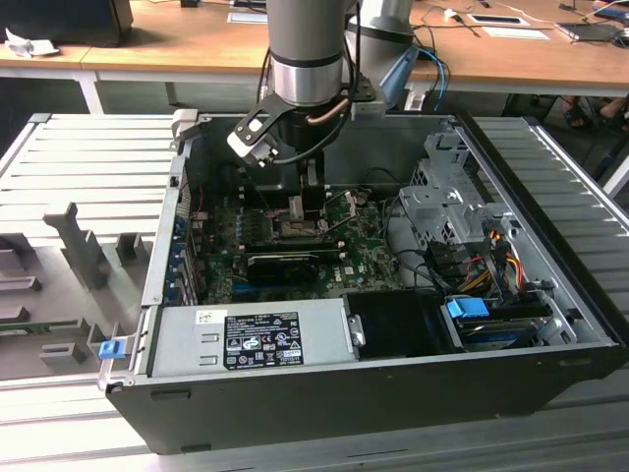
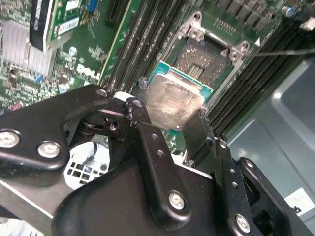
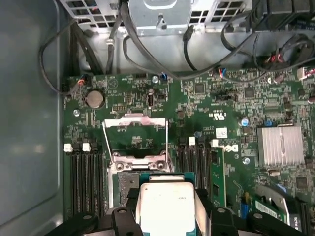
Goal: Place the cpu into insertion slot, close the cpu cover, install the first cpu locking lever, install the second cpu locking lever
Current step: 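Place the cpu into insertion slot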
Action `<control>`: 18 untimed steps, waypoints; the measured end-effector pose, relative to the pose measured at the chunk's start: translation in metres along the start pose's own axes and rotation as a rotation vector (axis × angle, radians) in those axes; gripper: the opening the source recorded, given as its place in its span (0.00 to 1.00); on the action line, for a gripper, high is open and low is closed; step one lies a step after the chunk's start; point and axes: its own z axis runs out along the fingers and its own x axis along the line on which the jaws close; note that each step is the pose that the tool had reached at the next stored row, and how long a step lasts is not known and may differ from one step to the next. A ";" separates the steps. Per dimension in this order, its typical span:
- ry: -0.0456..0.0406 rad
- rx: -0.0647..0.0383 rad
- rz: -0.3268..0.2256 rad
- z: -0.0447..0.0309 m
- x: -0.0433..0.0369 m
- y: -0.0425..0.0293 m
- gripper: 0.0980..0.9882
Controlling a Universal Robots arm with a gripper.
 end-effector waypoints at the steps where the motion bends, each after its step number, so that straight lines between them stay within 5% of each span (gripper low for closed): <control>1: 0.0001 0.000 0.000 0.0006 0.0000 -0.0006 0.48; 12: 0.0009 0.000 0.004 0.0151 0.0064 -0.0053 0.48; 18: 0.0221 0.001 -0.019 0.0277 0.0121 -0.0074 0.48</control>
